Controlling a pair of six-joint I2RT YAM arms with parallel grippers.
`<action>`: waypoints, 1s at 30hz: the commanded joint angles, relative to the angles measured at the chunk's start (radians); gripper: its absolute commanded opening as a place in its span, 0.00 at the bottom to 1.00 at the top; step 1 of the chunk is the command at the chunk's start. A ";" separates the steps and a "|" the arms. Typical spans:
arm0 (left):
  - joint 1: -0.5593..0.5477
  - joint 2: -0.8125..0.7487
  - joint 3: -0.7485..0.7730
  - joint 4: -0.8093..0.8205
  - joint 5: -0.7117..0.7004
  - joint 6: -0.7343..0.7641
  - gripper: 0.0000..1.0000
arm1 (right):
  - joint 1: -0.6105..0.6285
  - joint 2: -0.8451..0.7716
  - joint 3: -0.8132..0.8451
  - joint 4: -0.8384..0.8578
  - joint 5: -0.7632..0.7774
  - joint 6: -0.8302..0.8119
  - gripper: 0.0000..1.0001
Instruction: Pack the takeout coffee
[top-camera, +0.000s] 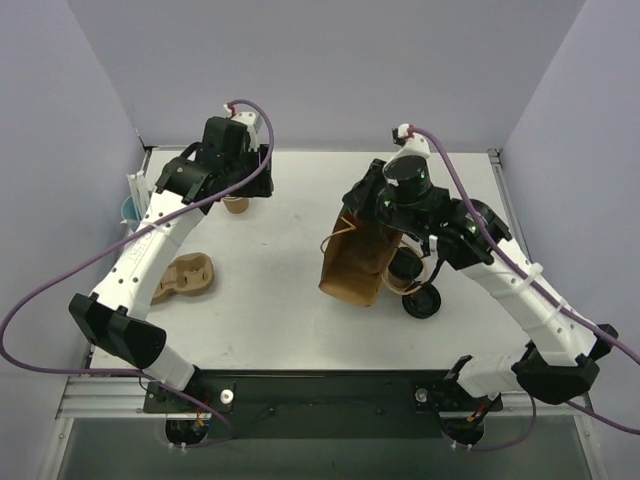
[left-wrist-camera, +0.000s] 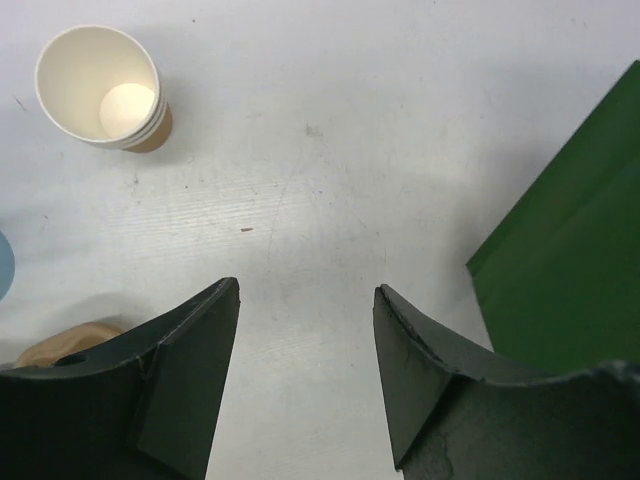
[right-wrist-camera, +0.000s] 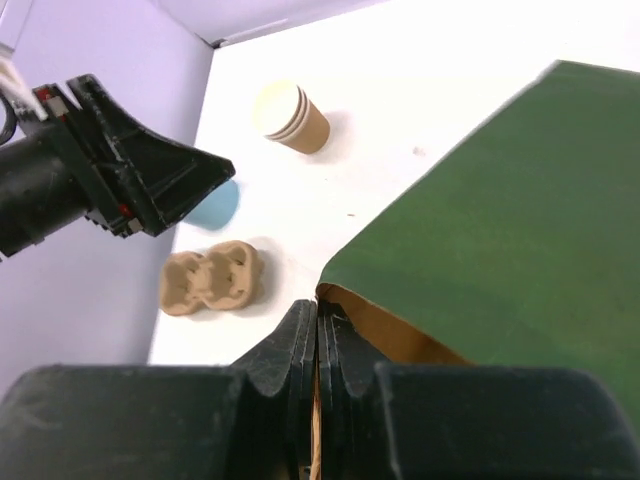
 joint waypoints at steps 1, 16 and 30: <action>0.002 -0.032 -0.043 -0.017 0.033 -0.025 0.66 | 0.005 0.120 0.203 -0.350 -0.084 -0.205 0.00; 0.111 -0.077 -0.126 -0.004 0.037 0.007 0.66 | 0.044 0.341 0.266 -0.437 -0.543 -0.448 0.00; 0.108 -0.177 0.000 -0.136 0.040 -0.062 0.72 | 0.084 0.482 0.439 -0.437 -0.543 -0.471 0.27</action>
